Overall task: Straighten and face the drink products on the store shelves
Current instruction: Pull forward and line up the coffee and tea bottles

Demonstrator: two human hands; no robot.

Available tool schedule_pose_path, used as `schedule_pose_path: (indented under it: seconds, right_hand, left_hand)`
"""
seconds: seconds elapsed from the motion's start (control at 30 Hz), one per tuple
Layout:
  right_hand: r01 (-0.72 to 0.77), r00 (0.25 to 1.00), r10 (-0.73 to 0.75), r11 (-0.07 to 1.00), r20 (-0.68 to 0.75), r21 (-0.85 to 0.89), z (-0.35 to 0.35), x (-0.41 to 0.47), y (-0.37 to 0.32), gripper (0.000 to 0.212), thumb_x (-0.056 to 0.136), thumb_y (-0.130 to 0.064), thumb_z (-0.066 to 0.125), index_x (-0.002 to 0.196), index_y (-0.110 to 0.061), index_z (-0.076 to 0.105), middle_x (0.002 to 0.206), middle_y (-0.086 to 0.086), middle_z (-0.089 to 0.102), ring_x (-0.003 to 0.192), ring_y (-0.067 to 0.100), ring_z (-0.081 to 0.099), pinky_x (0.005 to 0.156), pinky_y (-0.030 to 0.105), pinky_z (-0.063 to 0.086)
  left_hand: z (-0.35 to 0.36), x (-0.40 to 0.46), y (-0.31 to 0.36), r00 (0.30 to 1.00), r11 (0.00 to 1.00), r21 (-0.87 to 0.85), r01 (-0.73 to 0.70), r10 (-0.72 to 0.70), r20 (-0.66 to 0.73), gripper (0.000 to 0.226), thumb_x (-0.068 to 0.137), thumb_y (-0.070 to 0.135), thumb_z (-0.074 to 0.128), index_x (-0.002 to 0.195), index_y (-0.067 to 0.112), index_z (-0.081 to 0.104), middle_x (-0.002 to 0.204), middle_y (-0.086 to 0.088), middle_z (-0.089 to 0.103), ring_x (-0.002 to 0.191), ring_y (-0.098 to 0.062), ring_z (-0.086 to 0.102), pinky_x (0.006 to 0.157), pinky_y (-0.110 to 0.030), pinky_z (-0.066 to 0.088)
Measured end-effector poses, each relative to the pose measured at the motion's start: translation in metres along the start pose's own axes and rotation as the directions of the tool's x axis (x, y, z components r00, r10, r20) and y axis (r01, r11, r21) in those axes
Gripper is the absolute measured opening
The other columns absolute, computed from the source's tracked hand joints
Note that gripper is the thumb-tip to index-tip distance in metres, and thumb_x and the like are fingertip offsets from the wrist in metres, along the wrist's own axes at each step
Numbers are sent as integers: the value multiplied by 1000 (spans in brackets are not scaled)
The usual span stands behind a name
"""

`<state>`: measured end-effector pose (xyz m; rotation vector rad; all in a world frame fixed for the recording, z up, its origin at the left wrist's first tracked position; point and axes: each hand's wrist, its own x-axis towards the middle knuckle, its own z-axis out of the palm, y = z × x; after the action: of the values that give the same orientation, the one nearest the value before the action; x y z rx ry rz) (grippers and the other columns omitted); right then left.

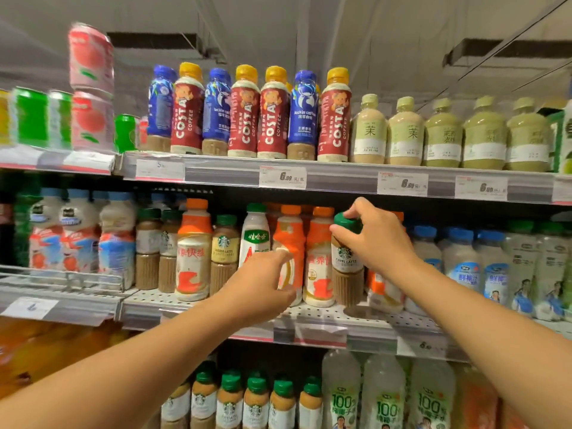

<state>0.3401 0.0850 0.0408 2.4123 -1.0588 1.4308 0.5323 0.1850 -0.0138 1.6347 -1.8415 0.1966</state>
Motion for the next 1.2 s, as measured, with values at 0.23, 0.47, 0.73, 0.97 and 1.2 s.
schedule_pose_path:
  seconds: [0.23,0.47,0.73,0.97,1.2]
  right_hand:
    - [2,992,-19,991,122,137,16,2,-125,25,78,-47,72,83,-30,54,77,-13,59,68,4,53,58,24,43]
    - [-42,961,-22,974,276,223,78,0,-208,26,79,-47,73,89,-31,56,85,-5,64,59,11,63,52,31,52]
    - [-203,955,171,972,242,117,140,44,-225,31,90,-37,61,117,-22,61,122,-1,64,88,23,68,77,42,57]
    - [-414,879,380,908,288,67,173,95,-227,46,84,-46,66,111,-11,54,93,11,67,72,27,70,66,44,61]
    - [-405,899,399,914,181,-6,190,97,-227,68,71,-53,76,125,-19,50,113,6,62,89,28,67,76,43,59]
  left_hand:
    - [-45,-16,-44,998,726,-685,64,-34,57,63,74,40,80,127,46,45,115,18,52,103,-1,53,79,-24,50]
    - [-82,-53,-132,1000,763,-646,25,-23,12,49,69,35,83,112,37,60,97,10,68,84,-12,66,76,-41,59]
    - [-106,-68,-214,990,812,-577,89,-135,-38,41,67,30,86,100,34,61,86,10,65,70,2,60,55,-12,44]
    - [-119,-77,-245,986,802,-584,125,-164,-14,46,63,33,89,101,29,62,82,7,64,67,-7,59,67,-35,59]
    - [-125,-78,-254,990,832,-548,89,-134,-42,47,61,41,88,99,33,61,84,11,63,69,-4,58,61,-21,50]
